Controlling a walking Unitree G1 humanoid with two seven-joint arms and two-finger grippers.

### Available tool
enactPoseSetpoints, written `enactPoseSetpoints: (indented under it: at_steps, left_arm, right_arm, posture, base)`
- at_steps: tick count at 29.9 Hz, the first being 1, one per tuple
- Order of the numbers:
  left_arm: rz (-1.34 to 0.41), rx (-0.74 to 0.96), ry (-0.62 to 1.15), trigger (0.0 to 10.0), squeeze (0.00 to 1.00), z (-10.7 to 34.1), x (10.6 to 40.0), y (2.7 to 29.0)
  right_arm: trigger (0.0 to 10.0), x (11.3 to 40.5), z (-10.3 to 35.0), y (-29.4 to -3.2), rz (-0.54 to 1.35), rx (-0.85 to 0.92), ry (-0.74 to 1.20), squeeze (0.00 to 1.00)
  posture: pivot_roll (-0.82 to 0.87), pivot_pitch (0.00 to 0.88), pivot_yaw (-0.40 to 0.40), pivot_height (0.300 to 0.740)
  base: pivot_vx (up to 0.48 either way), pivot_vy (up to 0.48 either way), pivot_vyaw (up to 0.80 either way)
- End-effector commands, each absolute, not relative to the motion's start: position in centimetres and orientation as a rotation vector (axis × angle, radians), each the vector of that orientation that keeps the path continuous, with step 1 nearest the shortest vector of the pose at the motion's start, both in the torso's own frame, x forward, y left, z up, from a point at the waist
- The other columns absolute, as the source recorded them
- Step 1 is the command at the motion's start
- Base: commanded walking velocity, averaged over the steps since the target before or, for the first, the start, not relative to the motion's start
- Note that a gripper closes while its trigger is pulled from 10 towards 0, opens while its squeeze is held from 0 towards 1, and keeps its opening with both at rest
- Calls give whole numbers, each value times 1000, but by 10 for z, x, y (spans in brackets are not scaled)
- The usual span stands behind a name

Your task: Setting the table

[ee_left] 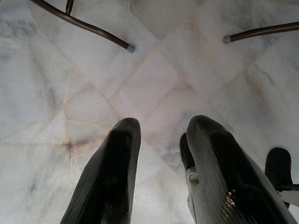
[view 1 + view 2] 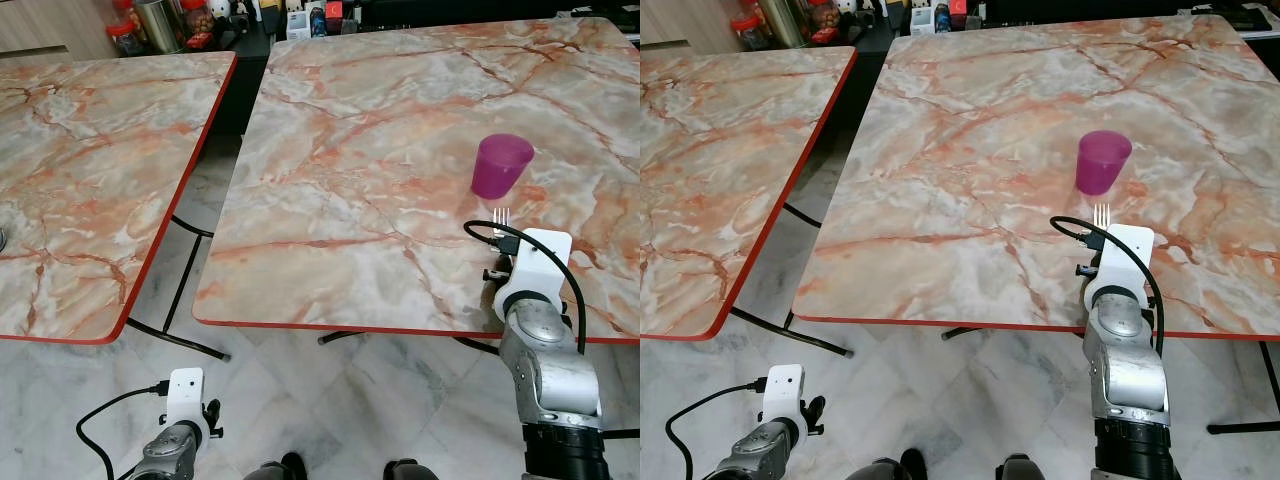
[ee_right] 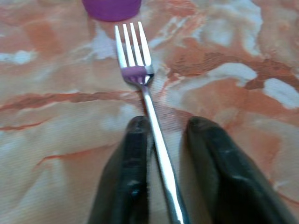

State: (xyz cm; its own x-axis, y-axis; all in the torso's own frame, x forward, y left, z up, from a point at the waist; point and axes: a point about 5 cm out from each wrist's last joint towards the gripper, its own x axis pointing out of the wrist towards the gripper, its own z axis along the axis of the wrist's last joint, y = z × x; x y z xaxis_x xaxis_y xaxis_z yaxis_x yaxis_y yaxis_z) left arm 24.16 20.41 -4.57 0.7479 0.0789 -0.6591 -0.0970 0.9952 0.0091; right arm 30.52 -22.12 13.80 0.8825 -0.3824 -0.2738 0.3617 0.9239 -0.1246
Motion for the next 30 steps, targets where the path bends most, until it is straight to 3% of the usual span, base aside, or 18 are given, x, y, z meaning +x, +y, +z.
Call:
enactPoseSetpoints:
  at_steps: [1, 22, 23, 24, 30]
  left_arm:
    - [116, -32, 761, 10000, 0, -51, 233, 210]
    - [117, -41, 763, 10000, 0, -51, 234, 207]
    - [117, -41, 763, 10000, 0, -51, 234, 208]
    - [118, -40, 763, 10000, 0, -51, 234, 208]
    - [128, -50, 770, 10000, 0, -52, 233, 209]
  right_arm:
    - [0, 301, 123, -222, -388, -53, 371, 0]
    - [0, 306, 133, -212, -345, -79, 331, 0]
    - [4549, 307, 135, -211, -347, -91, 318, 0]
    - [10000, 307, 142, -205, -339, -111, 276, 0]
    - [10000, 308, 145, -183, -266, -139, 271, 0]
  posture:
    - [-153, 182, 118, 740]
    - [-153, 197, 115, 740]
    - [-153, 198, 114, 740]
    - [-153, 198, 115, 740]
    - [-162, 197, 115, 740]
  base:
    - [0, 0, 0]
    - [0, 0, 0]
    - [0, 0, 0]
    - [0, 0, 0]
    - [0, 0, 0]
